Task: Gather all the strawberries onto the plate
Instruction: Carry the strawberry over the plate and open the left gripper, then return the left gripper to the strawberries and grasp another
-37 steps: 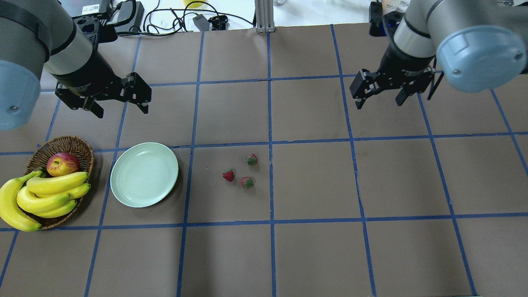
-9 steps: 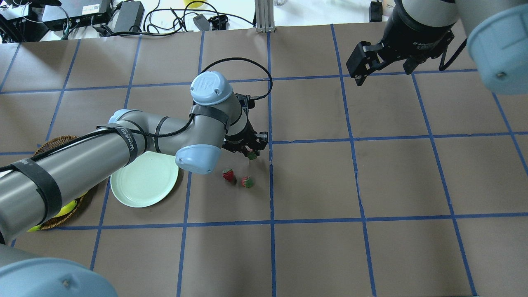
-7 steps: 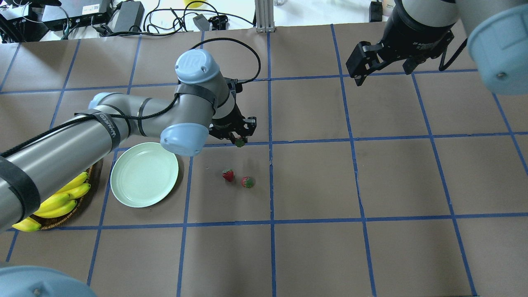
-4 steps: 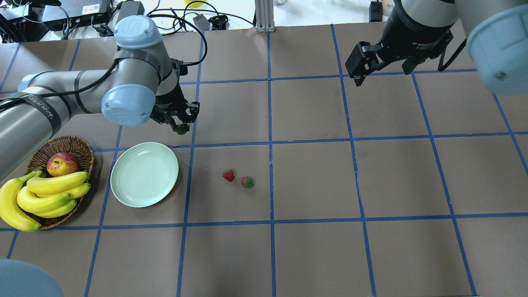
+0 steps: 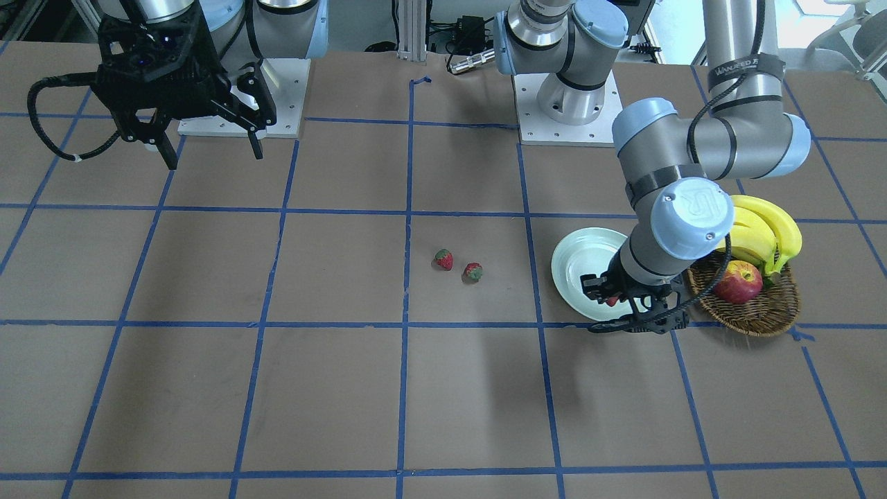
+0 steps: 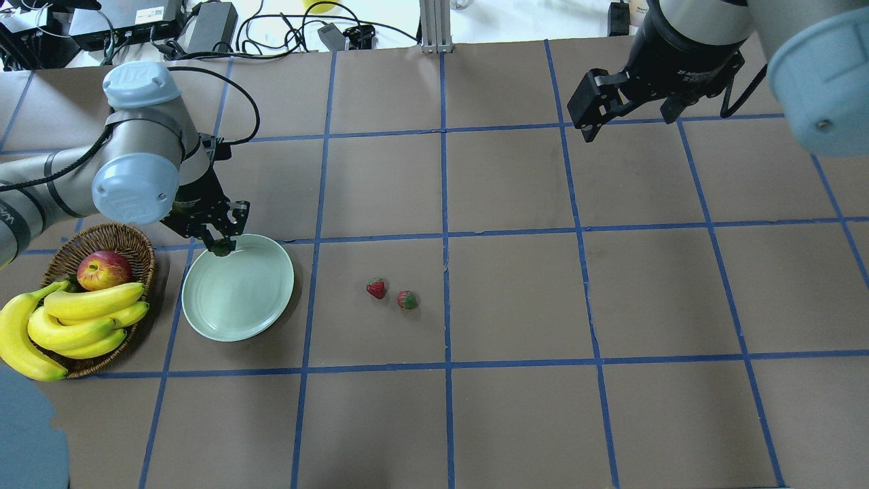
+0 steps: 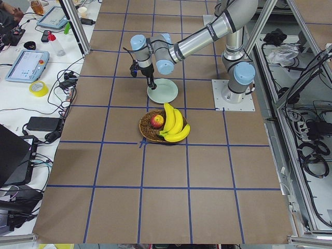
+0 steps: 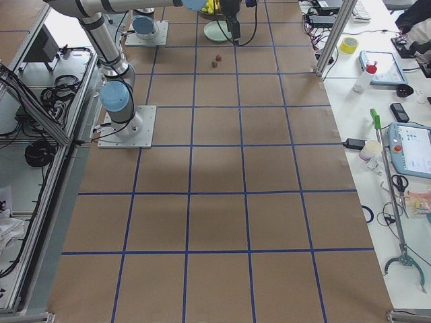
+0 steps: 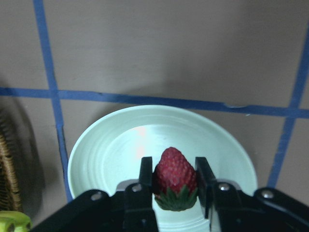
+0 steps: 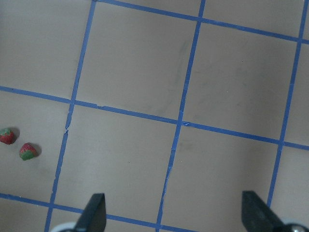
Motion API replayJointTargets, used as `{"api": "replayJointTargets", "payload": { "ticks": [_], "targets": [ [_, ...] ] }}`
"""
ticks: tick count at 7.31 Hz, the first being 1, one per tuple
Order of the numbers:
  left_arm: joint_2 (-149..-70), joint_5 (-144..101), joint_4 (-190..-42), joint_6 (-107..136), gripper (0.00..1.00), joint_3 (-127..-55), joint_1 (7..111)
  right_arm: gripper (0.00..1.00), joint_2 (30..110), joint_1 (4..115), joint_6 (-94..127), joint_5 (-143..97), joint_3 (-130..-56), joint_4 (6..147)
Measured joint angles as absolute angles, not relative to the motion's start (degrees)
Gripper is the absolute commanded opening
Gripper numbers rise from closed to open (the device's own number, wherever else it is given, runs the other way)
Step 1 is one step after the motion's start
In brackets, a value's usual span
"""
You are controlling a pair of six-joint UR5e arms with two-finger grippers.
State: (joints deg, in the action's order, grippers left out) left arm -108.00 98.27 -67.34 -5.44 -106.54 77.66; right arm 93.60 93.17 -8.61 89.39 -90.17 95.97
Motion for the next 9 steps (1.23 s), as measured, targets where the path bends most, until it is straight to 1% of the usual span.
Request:
{"api": "replayJointTargets", "payload": {
  "ticks": [1, 2, 3, 6, 9],
  "targets": [
    [-108.06, 98.38, -67.35, -5.59, 0.00, -108.03, 76.40, 1.00, 93.60, 93.16, -8.61, 89.39, -90.18, 95.98],
    [-108.24, 98.42, -67.41, -5.58, 0.82, -108.83, 75.68, 1.00, 93.60, 93.17, -8.61, 89.39, -90.18, 95.98],
    [-108.52, 98.37, -67.46, -5.38, 1.00, -109.11, 75.39, 1.00, 93.60, 93.17, -8.62, 89.39, -90.18, 95.98],
    [-108.63, 97.75, -67.13, -3.54, 1.00, -107.88, 75.52, 1.00, 93.60, 93.18, -8.61, 89.35, -90.17, 95.98],
    [-107.35, 91.48, -66.52, -1.27, 1.00, -105.32, 81.57, 1.00, 93.60, 93.18, -8.60, 89.36, -90.12, 95.98]
  ]
}}
